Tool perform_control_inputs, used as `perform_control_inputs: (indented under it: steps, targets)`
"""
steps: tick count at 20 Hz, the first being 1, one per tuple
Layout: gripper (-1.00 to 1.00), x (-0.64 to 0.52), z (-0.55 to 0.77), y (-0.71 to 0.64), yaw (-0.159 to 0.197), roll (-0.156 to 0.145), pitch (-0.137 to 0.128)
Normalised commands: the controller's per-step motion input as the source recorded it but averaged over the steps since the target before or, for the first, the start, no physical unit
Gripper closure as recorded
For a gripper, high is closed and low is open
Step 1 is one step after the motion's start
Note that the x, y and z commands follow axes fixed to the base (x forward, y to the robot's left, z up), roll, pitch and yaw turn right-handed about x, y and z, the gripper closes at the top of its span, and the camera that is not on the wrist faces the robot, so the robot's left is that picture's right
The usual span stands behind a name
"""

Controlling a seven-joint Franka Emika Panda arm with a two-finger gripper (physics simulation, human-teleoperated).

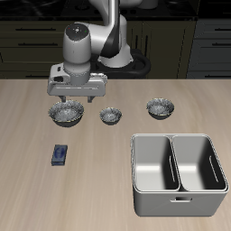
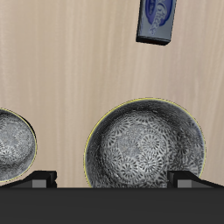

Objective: Place the largest bowl in the left side of the drainer

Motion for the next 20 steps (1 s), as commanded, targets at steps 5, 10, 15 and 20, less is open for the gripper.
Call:
perform_control_inputs:
  steps: [5,10,15,20]
  targets:
    - [-1.00,-0.01,-0.24,0.04,-0.001,0.004,0.032]
    - [-1.00,0.02,-0.21,-0.01,-0.010,-0.008,0.029]
    - [-1.00,0.02,-0.16,-0.02,-0.007,-0.004,0.019]
    - [-1.00,0.00,-0.17,-0.03,-0.008,-0.007,0.020]
